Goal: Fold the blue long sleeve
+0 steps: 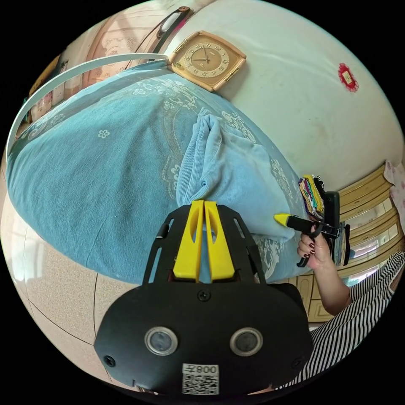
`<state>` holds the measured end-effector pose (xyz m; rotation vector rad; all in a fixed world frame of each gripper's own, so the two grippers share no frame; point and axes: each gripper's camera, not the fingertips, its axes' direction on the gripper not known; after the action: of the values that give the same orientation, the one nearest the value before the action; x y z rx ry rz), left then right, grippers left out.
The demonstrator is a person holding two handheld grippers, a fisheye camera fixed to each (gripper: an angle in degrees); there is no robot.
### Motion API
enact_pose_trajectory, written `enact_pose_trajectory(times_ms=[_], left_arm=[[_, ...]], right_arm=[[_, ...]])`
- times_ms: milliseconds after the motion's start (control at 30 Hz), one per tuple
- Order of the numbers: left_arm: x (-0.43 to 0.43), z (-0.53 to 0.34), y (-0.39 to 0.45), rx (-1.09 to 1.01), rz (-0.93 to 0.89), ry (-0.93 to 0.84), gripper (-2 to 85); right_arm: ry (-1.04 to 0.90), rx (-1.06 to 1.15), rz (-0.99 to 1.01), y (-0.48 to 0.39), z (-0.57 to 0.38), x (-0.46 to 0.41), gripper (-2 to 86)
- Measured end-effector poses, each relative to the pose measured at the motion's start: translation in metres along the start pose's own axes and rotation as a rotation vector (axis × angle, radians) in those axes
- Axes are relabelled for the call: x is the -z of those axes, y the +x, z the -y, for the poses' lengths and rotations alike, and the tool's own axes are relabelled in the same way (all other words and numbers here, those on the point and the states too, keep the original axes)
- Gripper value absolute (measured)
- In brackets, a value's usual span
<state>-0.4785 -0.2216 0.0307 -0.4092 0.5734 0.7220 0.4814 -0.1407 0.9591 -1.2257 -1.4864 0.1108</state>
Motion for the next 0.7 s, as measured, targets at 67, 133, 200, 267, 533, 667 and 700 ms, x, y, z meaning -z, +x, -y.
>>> enact_pose_trajectory(times_ms=[67,133,200,267,533,667,700], left_arm=[[-0.003,-0.004,0.007,0.002,0.001,-0.008,0.2],[-0.002,-0.007,0.014,0.008,0.004,-0.019,0.2],[0.002,-0.013,0.024,0.010,0.010,-0.018,0.3],[0.014,-0.027,0.045,-0.022,0.013,0.009,0.5],[-0.020,-0.070,0.180,-0.360,-0.157,-0.103,3.9],[-0.058,-0.092,0.262,-0.626,-0.077,-0.174,7.9],[-0.063,-0.096,0.272,-0.662,-0.056,-0.184,8.6]], right_arm=[[-0.023,-0.023,-0.015,0.012,0.001,-0.006,0.1],[-0.023,-0.044,0.024,0.020,0.005,0.005,0.2],[-0.012,-0.036,0.033,0.016,0.004,0.022,0.3],[0.043,-0.041,0.071,0.015,-0.004,0.049,0.6],[0.255,-0.376,0.312,0.089,-0.091,0.132,4.9],[0.267,-0.451,0.358,0.105,-0.100,0.146,7.5],[0.286,-0.472,0.385,0.110,-0.104,0.152,8.1]])
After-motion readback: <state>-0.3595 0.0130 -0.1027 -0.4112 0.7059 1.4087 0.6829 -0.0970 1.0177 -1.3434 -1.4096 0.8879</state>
